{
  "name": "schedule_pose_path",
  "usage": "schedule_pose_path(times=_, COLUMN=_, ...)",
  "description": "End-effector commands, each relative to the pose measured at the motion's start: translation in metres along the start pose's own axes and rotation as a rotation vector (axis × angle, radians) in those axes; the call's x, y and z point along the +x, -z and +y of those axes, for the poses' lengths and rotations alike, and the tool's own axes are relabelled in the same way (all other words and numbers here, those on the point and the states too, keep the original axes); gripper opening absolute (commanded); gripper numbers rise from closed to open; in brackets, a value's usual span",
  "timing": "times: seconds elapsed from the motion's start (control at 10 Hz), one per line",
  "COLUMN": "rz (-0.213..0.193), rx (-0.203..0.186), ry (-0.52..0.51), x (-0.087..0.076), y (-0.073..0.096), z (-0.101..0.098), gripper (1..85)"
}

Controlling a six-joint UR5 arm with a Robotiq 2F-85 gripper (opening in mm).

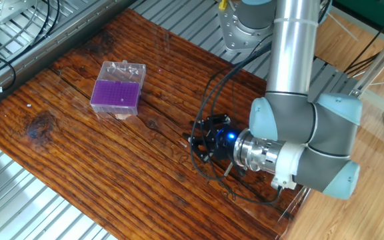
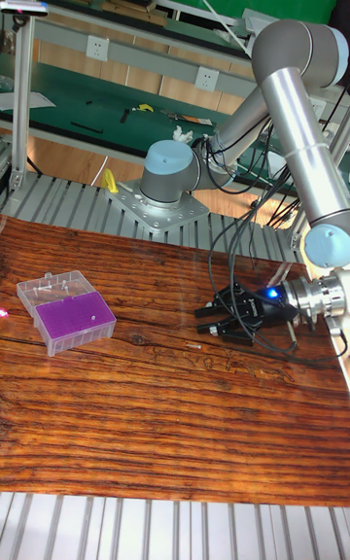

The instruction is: Insert a small pipette tip into the holder for small pipette tips

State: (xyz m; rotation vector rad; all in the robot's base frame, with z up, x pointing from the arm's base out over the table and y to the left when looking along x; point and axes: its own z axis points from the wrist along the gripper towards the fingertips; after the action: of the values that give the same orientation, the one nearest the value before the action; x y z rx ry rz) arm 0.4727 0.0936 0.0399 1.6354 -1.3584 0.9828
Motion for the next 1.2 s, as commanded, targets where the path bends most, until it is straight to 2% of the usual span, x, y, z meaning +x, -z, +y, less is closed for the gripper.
schedule_pose_path(times=0.0, rz=-0.007, rx=0.024, ry=-0.053, x=-0.01, y=0.004, z=-0.004, gripper=36.0)
schedule_pose_path(times=0.2, rz=-0.014, rx=0.042, ry=-0.083, x=-0.017, y=0.005, z=-0.01, gripper=35.0)
schedule_pose_path(times=0.5, rz=-0.013, rx=0.055, ry=-0.097, x=-0.018, y=0.005, z=-0.015, gripper=34.7)
schedule_pose_path(times=0.8, rz=-0.047, rx=0.055, ry=-0.107, x=-0.033, y=0.003, z=-0.025, gripper=34.7)
schedule_pose_path(times=1.1, rz=-0.042, rx=0.055, ry=-0.102, x=-0.034, y=0.002, z=-0.024, gripper=35.0)
